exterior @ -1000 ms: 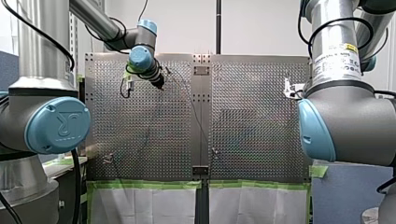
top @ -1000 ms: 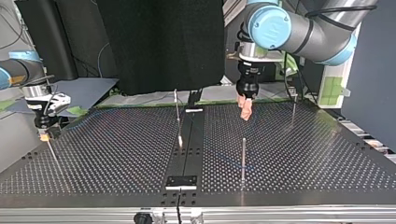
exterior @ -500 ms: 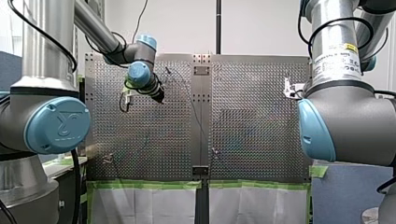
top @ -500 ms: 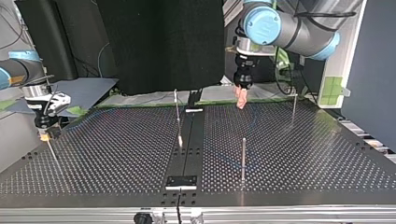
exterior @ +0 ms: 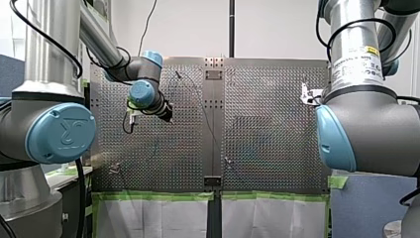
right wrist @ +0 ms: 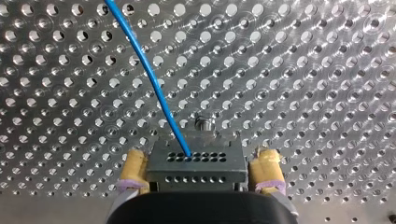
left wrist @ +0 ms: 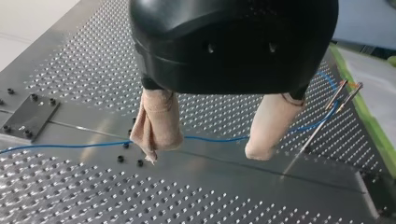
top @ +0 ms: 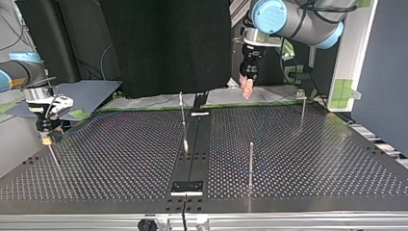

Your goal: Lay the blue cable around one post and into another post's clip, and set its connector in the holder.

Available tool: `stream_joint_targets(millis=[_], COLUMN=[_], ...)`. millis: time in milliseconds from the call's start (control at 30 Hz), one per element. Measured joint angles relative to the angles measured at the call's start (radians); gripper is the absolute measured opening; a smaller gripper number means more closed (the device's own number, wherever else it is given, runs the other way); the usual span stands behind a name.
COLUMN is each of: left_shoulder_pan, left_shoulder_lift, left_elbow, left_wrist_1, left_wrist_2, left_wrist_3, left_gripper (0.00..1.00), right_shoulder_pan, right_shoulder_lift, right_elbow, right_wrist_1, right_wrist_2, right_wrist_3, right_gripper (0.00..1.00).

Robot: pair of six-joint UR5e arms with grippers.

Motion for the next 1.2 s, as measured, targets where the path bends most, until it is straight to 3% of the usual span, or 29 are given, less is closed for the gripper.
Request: stream_joint_targets(millis=[567,967,1200], left_shoulder_pan=[0.0,-0.001,-0.003], left_shoulder_lift=[0.0,-0.001,-0.001], left_elbow=[-0.133,-0.138,-0.141], left_wrist_1=[0.148,0.246,0.3], left_wrist_2=[0.028,0.037,0.008], left_wrist_3=[-0.015,-0.046,-0.048], left_gripper=[1.0,1.0,1.0], right_shoulder_pan=[0.0,0.001,0.002], right_shoulder_lift=[0.0,0.0,0.0], right_elbow=[0.0,0.0,0.0], right_wrist_1=[0.003,0.005,0.007], right_wrist_2=[-0.001,-0.001,-0.002], right_wrist_3=[0.0,0.0,0.0], right_gripper=[0.99,0.99,0.99])
